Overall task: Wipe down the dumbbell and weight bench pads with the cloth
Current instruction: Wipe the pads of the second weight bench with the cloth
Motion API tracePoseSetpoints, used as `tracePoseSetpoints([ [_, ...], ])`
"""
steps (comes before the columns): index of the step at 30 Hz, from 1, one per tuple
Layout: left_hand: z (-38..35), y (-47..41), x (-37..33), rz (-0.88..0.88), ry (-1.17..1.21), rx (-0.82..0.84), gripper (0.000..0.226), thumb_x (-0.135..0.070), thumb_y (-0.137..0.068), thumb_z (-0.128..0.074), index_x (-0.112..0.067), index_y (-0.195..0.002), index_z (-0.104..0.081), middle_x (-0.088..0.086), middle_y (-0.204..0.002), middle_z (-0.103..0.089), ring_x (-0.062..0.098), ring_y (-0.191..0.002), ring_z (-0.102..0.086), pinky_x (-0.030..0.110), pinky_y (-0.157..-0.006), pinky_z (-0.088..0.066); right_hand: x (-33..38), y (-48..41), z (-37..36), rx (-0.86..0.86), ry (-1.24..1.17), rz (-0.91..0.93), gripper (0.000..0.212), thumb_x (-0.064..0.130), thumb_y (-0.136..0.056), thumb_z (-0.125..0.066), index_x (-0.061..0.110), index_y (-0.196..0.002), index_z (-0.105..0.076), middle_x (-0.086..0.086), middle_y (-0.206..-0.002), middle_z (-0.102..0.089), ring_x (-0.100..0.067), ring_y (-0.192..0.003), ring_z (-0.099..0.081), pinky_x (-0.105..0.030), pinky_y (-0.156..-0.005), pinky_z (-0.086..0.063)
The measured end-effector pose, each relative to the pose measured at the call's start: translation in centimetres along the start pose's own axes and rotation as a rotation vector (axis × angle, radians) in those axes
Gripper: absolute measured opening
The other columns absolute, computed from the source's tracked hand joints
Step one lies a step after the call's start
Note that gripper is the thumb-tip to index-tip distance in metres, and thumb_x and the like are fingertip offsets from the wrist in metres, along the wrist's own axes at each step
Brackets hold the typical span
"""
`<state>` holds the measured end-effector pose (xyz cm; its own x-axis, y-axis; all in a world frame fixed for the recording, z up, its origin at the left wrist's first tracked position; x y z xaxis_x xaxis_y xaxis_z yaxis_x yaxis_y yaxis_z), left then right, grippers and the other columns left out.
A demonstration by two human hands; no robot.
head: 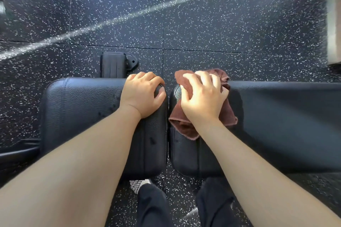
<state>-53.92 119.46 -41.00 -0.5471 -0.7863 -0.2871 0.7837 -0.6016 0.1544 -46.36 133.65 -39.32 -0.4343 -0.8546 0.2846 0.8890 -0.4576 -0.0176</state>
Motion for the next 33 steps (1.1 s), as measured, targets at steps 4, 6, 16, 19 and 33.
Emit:
tracePoseSetpoints([
  [4, -0.2, 0.8, -0.1, -0.031, -0.025, -0.053, 0.035, -0.033, -0.089, -0.040, -0.015, -0.106, -0.065, 0.006, -0.104, -0.065, 0.030, -0.099, -0.056, 0.039, -0.085, -0.034, 0.6, 2.7, 0.2, -0.032, -0.013, 0.058, 0.030, 0.033, -0.076, -0.064, 0.033, -0.106, -0.066, 0.005, -0.119, -0.060, -0.026, -0.111, -0.049, -0.045, -0.081, -0.037],
  [6, -0.2, 1.5, 0.0, -0.036, -0.007, -0.039, 0.038, -0.031, -0.091, -0.039, -0.013, -0.117, -0.060, 0.008, -0.114, -0.062, 0.030, -0.108, -0.053, 0.040, -0.092, -0.033, 0.8, 4.5, 0.3, -0.022, 0.020, 0.101, 0.030, 0.034, -0.075, -0.066, 0.034, -0.105, -0.066, 0.005, -0.120, -0.060, -0.027, -0.113, -0.049, -0.045, -0.082, -0.038],
  [16, -2.4, 11.2, -1.6, 0.174, -0.046, -0.004, 0.062, -0.042, -0.091, -0.027, -0.015, -0.147, -0.024, 0.011, -0.157, -0.016, 0.029, -0.144, -0.012, 0.049, -0.113, -0.011, -3.3, 14.9, 1.6, 0.000, -0.020, 0.196, 0.040, 0.028, -0.069, -0.069, 0.035, -0.108, -0.066, 0.005, -0.121, -0.061, -0.025, -0.111, -0.053, -0.043, -0.080, -0.040],
  [19, -3.4, 12.1, -3.0, 0.219, -0.085, 0.028, 0.070, -0.048, -0.092, -0.031, -0.011, -0.149, -0.015, 0.014, -0.158, -0.006, 0.031, -0.145, -0.002, 0.052, -0.113, -0.004, -4.8, 14.0, 2.4, 0.008, -0.033, 0.168, 0.039, 0.026, -0.071, -0.068, 0.033, -0.110, -0.065, 0.004, -0.121, -0.061, -0.027, -0.111, -0.052, -0.044, -0.078, -0.041],
  [33, -6.6, 9.7, -19.1, -0.078, 0.001, 0.004, 0.057, -0.039, -0.095, -0.036, -0.017, -0.146, -0.026, 0.004, -0.155, -0.020, 0.021, -0.143, -0.016, 0.048, -0.114, -0.006, -19.6, 16.5, 6.1, -0.031, -0.024, -0.020, 0.036, 0.024, -0.082, -0.065, 0.028, -0.118, -0.061, -0.001, -0.124, -0.057, -0.032, -0.116, -0.046, -0.050, -0.079, -0.042],
])
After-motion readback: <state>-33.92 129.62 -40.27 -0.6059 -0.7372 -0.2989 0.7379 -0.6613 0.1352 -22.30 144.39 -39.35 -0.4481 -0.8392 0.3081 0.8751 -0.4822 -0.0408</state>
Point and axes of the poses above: each hand's wrist, its own y-axis away from the middle knuckle, its own z-axis out of the back of the hand, x = y × z, the point moved 3 cm from there along -y, towards the middle knuckle
